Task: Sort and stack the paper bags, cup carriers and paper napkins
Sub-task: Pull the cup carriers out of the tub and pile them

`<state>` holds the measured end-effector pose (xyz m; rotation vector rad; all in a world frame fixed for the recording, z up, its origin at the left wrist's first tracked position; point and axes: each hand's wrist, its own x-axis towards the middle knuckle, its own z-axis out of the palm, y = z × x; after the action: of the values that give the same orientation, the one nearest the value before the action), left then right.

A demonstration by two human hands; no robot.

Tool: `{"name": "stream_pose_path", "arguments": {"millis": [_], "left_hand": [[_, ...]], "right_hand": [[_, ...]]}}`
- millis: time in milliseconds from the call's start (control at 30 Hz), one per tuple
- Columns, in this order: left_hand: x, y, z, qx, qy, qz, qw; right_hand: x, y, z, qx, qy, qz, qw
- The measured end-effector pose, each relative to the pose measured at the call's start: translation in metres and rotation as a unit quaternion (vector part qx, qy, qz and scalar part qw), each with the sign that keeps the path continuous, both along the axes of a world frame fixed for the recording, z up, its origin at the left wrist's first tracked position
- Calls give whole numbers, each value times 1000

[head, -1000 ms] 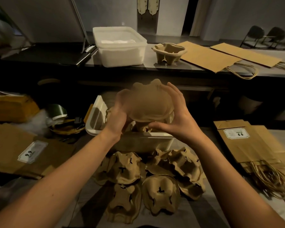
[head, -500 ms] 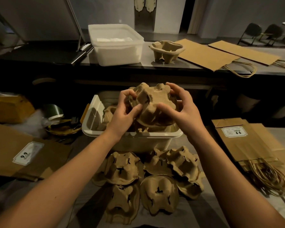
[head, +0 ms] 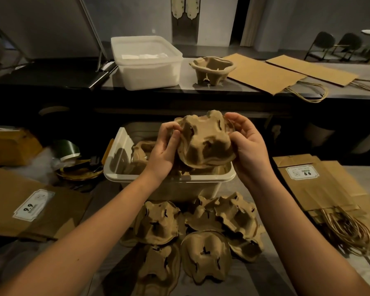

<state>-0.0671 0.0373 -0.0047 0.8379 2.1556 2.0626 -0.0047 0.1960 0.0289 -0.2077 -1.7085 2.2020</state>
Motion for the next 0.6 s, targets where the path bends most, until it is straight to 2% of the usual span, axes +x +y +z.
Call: {"name": "stream_pose_path", "arguments": {"millis": [133, 267, 333, 400, 500, 600], "left_hand": [[3, 2, -2, 25, -40, -19, 999], [3, -1, -5, 46, -93, -49, 993], [2, -5, -7, 7, -83, -66, 994], [2, -8, -6, -44, -70, -67, 994], [1, -6, -5, -95, -45, -58, 993], [-1, -4, -5, -96, -37, -23, 994]], "right_hand": [[-7, -5, -9, 0, -53, -20, 998], [-14, -7, -12, -171, -82, -25, 982], [-16, -4, -12, -284, -91, -19, 954], [-16, -3, -13, -352, -107, -15, 930], [-17, -4, -15, -380, -117, -15, 917], [-18, 0, -17, -387, -108, -25, 915]]}}
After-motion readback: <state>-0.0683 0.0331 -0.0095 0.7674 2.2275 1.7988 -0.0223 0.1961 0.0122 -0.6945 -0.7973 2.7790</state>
